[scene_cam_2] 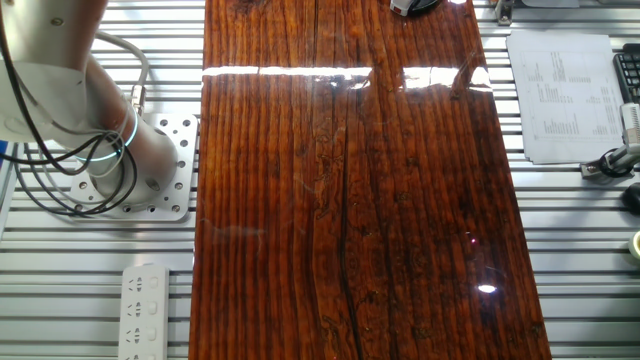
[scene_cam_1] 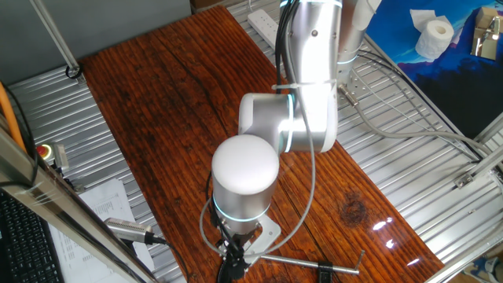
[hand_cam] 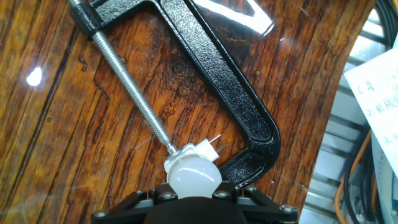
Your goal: Install the light bulb by rotating it
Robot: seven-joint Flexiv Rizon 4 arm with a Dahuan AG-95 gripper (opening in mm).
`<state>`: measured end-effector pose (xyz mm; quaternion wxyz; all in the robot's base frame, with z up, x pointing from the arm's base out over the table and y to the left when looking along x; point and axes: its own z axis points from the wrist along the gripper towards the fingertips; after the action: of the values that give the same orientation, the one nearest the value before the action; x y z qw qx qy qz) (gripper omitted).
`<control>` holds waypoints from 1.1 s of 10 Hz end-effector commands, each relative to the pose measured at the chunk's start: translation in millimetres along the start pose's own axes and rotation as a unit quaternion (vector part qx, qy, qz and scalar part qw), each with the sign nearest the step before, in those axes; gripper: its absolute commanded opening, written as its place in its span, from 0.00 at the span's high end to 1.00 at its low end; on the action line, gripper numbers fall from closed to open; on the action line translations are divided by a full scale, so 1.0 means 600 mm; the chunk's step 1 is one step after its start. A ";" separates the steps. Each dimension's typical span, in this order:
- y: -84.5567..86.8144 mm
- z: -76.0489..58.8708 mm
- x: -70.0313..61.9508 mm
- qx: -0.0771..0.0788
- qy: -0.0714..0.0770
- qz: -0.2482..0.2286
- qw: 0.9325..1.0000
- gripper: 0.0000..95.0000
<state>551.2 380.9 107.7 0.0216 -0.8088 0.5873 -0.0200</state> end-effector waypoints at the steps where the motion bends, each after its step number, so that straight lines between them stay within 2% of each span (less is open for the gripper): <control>1: -0.002 0.006 0.001 0.000 0.000 0.017 1.000 0.80; 2: -0.002 0.006 0.001 0.001 0.001 0.027 1.000 1.00; 7: -0.002 0.006 0.001 -0.001 0.006 0.088 0.996 1.00; 9: -0.002 0.006 0.001 -0.004 0.012 0.118 0.993 1.00; 11: -0.002 0.006 0.001 -0.006 0.012 0.132 0.991 1.00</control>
<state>550.5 380.2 107.6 0.0118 -0.7271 0.6861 -0.0220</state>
